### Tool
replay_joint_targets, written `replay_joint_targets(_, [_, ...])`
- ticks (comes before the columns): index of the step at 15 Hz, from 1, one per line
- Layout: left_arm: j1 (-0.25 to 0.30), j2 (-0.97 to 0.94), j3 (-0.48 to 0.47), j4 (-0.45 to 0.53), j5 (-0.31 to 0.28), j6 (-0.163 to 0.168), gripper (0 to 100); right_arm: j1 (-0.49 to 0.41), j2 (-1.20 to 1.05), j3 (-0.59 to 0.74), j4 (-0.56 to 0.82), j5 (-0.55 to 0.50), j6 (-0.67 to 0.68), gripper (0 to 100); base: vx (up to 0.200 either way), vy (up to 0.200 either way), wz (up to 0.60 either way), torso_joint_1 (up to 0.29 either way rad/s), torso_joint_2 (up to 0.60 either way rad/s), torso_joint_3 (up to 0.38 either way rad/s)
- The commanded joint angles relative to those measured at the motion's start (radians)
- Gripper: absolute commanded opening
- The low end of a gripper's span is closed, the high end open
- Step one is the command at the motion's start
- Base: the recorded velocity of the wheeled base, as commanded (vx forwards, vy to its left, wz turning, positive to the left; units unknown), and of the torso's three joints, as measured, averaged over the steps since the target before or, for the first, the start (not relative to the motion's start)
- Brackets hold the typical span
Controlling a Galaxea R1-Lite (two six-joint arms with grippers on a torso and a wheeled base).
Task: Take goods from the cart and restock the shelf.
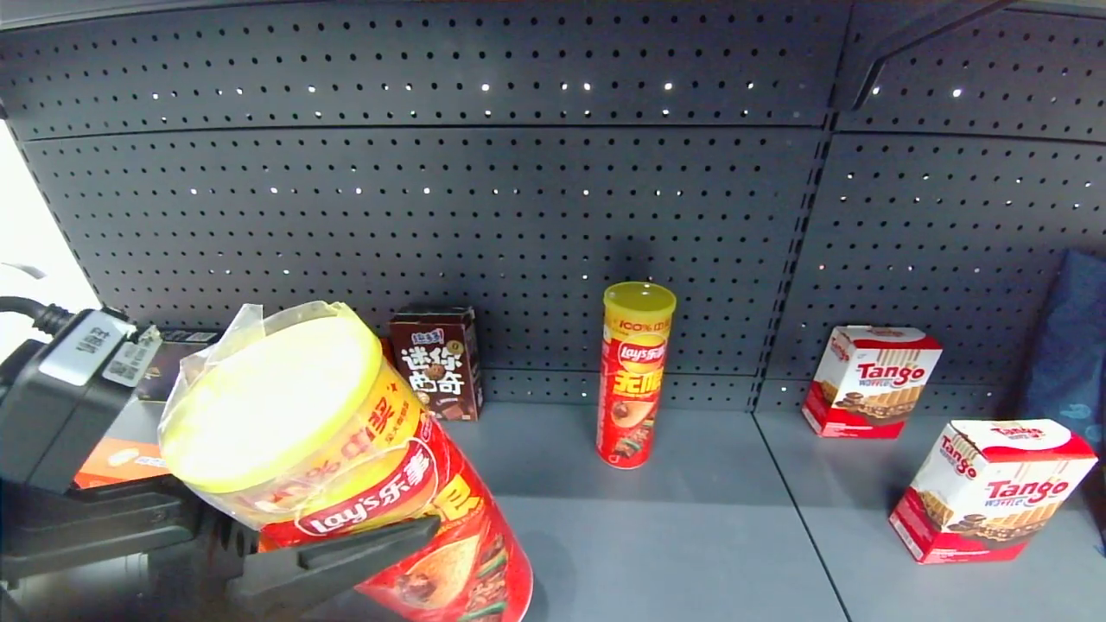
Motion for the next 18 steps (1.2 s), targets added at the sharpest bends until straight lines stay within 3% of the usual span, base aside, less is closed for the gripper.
replay_joint_targets(1, [-0.004,0.000,-0.015,0.005,0.000,0.001,0,0.000,0.001,0.000,0.000,0.000,0.000,100,0.000,0.000,0.00,0.000,0.00,0.000])
replay_joint_targets(9, [-0.004,0.129,-0.043,-0.005,0.003,0.016,0,-0.002,0.045,-0.002,-0.001,0.003,-0.051,100,0.000,0.000,0.00,0.000,0.00,0.000])
replay_joint_targets(10, [-0.010,0.129,-0.052,0.001,0.006,0.024,0,0.003,0.087,-0.196,-0.006,-0.032,0.017,100,0.000,0.000,0.00,0.000,0.00,0.000])
replay_joint_targets(11, [-0.010,0.132,-0.055,0.001,0.008,0.025,0,0.011,0.364,-0.419,0.026,-0.026,0.121,100,0.000,0.000,0.00,0.000,0.00,0.000])
replay_joint_targets(12, [-0.010,0.141,-0.049,0.001,0.008,0.025,0,0.020,0.452,-0.479,0.031,-0.010,0.144,100,0.000,0.000,0.00,0.000,0.00,0.000])
replay_joint_targets(15, [-0.010,0.161,-0.054,-0.005,0.014,0.028,0,0.107,0.607,-0.595,0.094,0.089,-0.035,100,0.000,0.000,0.00,0.000,0.00,0.000])
replay_joint_targets(18, [-0.009,0.161,-0.047,-0.006,0.017,0.031,0,0.227,0.754,-0.686,0.098,0.099,-0.051,100,0.000,0.000,0.00,0.000,0.00,0.000])
